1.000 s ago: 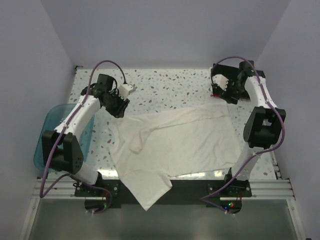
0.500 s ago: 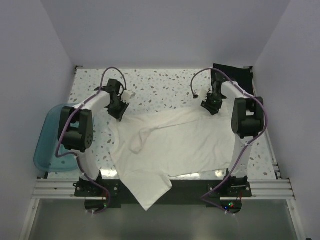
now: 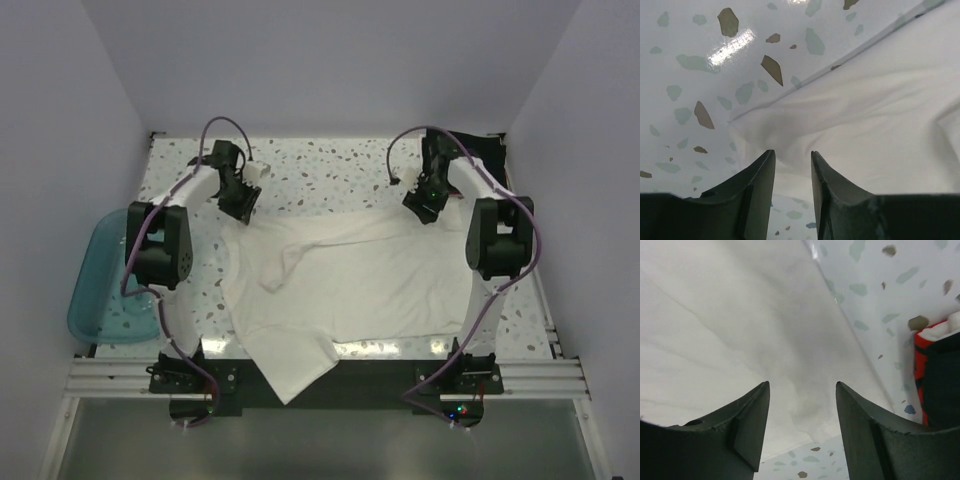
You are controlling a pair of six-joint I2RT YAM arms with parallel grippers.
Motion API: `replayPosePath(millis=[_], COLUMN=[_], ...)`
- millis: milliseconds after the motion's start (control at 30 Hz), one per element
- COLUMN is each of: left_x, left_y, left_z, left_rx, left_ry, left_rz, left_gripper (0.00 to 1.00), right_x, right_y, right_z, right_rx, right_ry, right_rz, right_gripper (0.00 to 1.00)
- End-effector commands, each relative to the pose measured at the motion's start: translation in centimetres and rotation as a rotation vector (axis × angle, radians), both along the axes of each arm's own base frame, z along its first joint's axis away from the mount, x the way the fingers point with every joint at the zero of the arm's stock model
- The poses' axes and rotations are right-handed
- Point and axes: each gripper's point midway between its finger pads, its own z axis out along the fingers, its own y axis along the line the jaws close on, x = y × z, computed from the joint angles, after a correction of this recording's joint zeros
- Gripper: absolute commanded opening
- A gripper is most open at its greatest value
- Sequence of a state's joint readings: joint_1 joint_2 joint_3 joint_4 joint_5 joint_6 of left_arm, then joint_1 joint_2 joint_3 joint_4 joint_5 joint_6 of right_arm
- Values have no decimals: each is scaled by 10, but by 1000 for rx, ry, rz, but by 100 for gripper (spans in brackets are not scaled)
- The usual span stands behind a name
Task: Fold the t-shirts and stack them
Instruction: Fold the tshirt
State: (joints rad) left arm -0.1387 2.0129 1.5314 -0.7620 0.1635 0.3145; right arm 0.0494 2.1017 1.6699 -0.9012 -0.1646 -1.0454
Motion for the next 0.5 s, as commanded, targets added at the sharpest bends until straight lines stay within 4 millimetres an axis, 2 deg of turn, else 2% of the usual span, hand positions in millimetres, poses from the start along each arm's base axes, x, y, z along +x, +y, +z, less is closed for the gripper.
replayPosePath(millis=[0, 33, 67, 133, 167, 200, 233, 267, 300, 333, 367, 400, 433, 467], left_x=[-15, -19, -32, -46, -61, -69, -76, -82, -92, -97, -108, -112, -116, -121], left_y=[-13, -8, -14, -15, -22, -26, -28, -35, -37, -39, -42, -42, -41, -41], left_z=[62, 66, 70, 71, 69, 68, 66, 67, 63, 62, 59, 58, 55, 53], left_rx=[-171, -203, -267, -317, -366, -387, -405, -445, -462, -480, -495, -498, -495, -495], left_ry=[-56, -49, -29, 0, 37, 60, 81, 106, 122, 132, 150, 155, 159, 168], left_rz=[13, 36, 45, 72, 75, 82, 91, 103, 108, 109, 103, 99, 89, 90], left_gripper=[40, 41, 41, 40, 40, 40, 40, 40, 41, 42, 43, 44, 44, 44], right_x=[1, -3, -5, -13, -23, -24, -34, -41, -40, -51, -57, -57, -68, -72], right_y=[70, 87, 113, 144, 173, 188, 212, 228, 243, 264, 278, 292, 310, 321], right_z=[98, 104, 117, 121, 126, 127, 128, 130, 130, 129, 129, 125, 122, 120], right_rx=[235, 280, 305, 352, 389, 410, 433, 471, 499, 527, 561, 586, 607, 621], right_ry=[-170, -178, -221, -230, -234, -249, -246, -242, -256, -248, -239, -241, -229, -226], right_rz=[104, 132, 188, 238, 302, 332, 390, 427, 449, 498, 529, 548, 592, 616], right_gripper=[60, 62, 63, 63, 63, 63, 63, 63, 63, 63, 63, 64, 64, 64])
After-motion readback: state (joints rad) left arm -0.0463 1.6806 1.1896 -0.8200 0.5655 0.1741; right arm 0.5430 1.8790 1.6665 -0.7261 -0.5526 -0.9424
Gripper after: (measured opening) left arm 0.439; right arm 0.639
